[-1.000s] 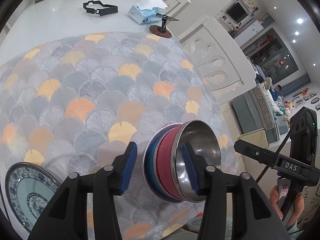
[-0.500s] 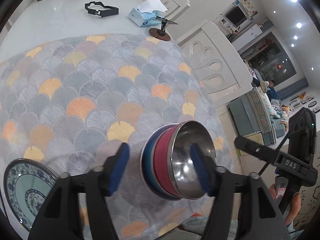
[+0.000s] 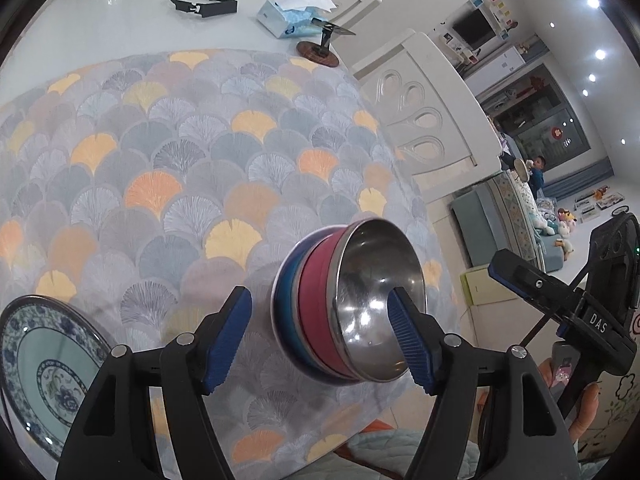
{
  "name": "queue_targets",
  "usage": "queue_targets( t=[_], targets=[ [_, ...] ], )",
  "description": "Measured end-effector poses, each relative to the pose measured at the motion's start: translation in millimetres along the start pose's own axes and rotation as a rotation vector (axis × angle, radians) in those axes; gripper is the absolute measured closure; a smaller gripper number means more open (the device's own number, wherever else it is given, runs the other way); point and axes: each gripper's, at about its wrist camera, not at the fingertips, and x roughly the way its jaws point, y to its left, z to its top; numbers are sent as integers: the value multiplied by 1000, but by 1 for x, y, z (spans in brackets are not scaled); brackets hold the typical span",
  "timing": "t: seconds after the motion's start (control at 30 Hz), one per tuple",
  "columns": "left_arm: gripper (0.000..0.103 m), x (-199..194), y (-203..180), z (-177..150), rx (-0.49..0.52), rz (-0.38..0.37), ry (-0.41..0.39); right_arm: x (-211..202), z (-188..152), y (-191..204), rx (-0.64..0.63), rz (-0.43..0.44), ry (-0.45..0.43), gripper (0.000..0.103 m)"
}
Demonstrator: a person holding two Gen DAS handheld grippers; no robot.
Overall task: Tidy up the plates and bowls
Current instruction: 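Open both grippers and reposition them around the rim of the bowl stack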
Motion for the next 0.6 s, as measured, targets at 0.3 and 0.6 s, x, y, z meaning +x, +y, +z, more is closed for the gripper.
queue_targets(
  t=[0.3,0.6],
  targets=[
    [34,2,3,0,15,-20,27,-1,-21,13,-10,-11,6,25],
    [34,4,7,-11,36,-28,59,-3,-38,3,61,-35,3,25]
  ],
)
